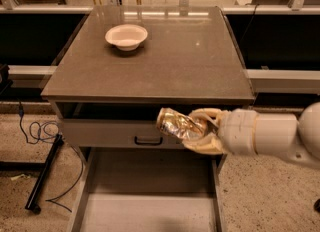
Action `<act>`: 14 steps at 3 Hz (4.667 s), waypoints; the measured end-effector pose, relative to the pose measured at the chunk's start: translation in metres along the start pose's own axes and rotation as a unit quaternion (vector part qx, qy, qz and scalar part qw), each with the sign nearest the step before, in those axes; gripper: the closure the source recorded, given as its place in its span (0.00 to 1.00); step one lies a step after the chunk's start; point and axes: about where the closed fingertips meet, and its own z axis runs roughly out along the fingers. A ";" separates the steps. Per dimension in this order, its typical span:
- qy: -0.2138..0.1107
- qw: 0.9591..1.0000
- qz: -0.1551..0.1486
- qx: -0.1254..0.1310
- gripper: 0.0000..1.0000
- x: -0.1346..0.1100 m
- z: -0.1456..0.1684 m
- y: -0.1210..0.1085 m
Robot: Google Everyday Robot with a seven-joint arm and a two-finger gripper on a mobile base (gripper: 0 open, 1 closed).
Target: Pick orange can from middle drawer and place on counter
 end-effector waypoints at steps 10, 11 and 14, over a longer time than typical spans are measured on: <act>0.004 0.997 0.033 -0.066 0.58 0.003 0.143 -0.245; 0.004 0.997 0.033 -0.066 0.35 0.003 0.143 -0.245; 0.004 0.997 0.033 -0.066 0.00 0.003 0.143 -0.245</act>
Offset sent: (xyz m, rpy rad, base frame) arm 0.0610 -0.0244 0.0148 0.0025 0.0061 -0.0465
